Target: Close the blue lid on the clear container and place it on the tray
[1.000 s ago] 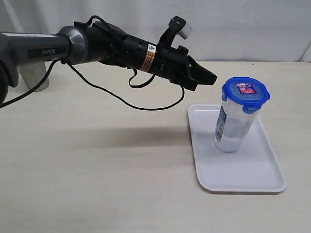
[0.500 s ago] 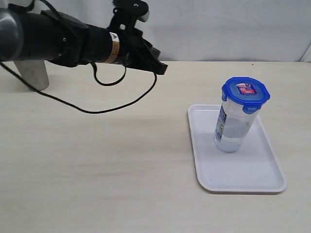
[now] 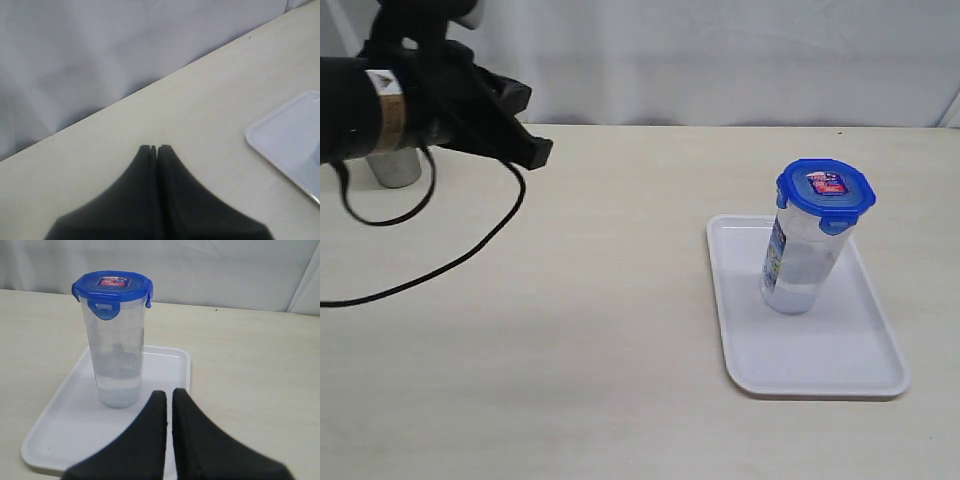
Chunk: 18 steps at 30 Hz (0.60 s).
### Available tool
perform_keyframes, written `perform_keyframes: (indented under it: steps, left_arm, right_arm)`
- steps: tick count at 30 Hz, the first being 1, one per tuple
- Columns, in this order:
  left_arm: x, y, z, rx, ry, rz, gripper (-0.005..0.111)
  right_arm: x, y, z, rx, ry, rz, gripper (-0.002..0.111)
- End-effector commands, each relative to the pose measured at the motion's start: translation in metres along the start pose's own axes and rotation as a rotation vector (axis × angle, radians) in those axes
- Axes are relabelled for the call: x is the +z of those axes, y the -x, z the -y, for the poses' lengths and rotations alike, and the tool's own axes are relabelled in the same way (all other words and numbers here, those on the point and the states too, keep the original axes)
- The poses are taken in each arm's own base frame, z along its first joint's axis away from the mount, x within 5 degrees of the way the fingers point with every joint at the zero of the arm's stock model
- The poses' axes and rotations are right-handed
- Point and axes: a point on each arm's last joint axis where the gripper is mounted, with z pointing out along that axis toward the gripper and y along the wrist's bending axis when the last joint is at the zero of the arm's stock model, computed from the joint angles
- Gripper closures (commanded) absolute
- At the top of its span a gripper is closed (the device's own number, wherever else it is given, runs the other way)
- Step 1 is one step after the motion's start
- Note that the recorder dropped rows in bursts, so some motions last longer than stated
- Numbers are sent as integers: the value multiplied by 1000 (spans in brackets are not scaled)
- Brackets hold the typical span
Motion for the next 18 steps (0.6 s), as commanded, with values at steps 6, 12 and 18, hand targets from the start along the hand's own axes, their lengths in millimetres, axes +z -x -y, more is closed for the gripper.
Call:
perform_keyframes:
  steps: [6,12,18]
  left_arm:
    - [-121,-17,-16,-91,200,230,107]
    - [-193,-23,-16,-187,191,471,107]
    - [-247,-35,-5,-179,99,688,107]
  right_arm:
    - [0,1,0,-4,-3,16,104]
    - [0,1,0,-4,-3,16,104]
    - [0,1,0,-4,-3,16,104]
